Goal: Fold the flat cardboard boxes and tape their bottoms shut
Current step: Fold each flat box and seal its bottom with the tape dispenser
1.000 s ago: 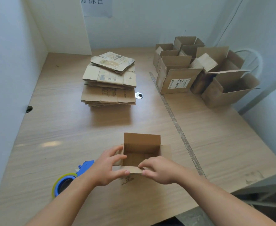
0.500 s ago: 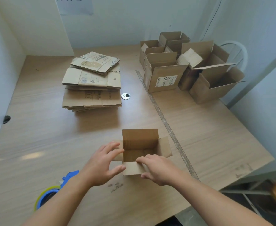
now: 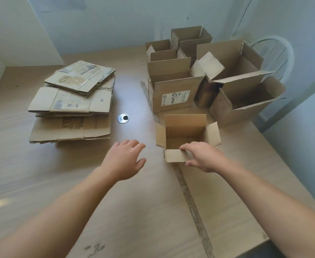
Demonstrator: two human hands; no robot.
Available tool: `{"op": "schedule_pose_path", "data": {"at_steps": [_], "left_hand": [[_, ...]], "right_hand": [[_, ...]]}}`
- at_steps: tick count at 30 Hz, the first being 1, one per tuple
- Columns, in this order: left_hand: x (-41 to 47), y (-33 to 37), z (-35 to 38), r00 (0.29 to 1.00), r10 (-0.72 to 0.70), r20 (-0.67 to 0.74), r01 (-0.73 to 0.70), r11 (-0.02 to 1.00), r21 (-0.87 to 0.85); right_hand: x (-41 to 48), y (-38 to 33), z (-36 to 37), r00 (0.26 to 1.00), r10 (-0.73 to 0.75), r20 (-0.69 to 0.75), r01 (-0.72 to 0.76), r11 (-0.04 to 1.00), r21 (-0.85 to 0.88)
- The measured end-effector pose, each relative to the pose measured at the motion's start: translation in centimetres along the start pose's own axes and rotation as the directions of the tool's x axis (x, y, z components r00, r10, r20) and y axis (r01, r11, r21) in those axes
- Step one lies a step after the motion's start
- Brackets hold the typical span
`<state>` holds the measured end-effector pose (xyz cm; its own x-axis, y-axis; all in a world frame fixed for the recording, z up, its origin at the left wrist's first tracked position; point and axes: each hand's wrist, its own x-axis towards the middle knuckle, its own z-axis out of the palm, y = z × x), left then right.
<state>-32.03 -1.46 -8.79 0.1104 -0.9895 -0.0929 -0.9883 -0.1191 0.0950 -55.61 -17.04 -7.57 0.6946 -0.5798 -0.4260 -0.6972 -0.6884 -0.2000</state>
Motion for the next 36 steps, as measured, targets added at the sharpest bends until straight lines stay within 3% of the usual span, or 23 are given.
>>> {"op": "schedule_pose_path", "data": {"at_steps": [7,16,20,30,36], "left_hand": [[8.5,1.0,-1.5,0.981,-0.143,0.128,0.126,0.983,0.132],[12.8,2.8,-1.2,0.961,-0.214,0.176,0.214,0.977,0.019],[13.5,3.6,-1.5,0.955,-0.231,0.185,0.237,0.971,-0.012],[11.4,2.0,-3.9,0.938,-0.308,0.158,0.305,0.951,0.044],[7.4,-3.7,-6.7,0.894,-0.438,0.101,0.428,0.898,0.102]], "right_hand": [[6.9,6.2,-4.1,0.993,-0.107,0.050,0.111,0.989,-0.101],[11.2,10.7,-6.8,0.994,-0.076,0.073,0.084,0.991,-0.104],[11.0,11.4,-7.6,0.992,-0.125,0.001,0.124,0.988,-0.093],[9.4,4.8,-8.8,0.905,-0.340,-0.256,0.276,0.926,-0.256],[11.9,-4.2,-8.5,0.874,-0.406,-0.267,0.359,0.910,-0.209]]}}
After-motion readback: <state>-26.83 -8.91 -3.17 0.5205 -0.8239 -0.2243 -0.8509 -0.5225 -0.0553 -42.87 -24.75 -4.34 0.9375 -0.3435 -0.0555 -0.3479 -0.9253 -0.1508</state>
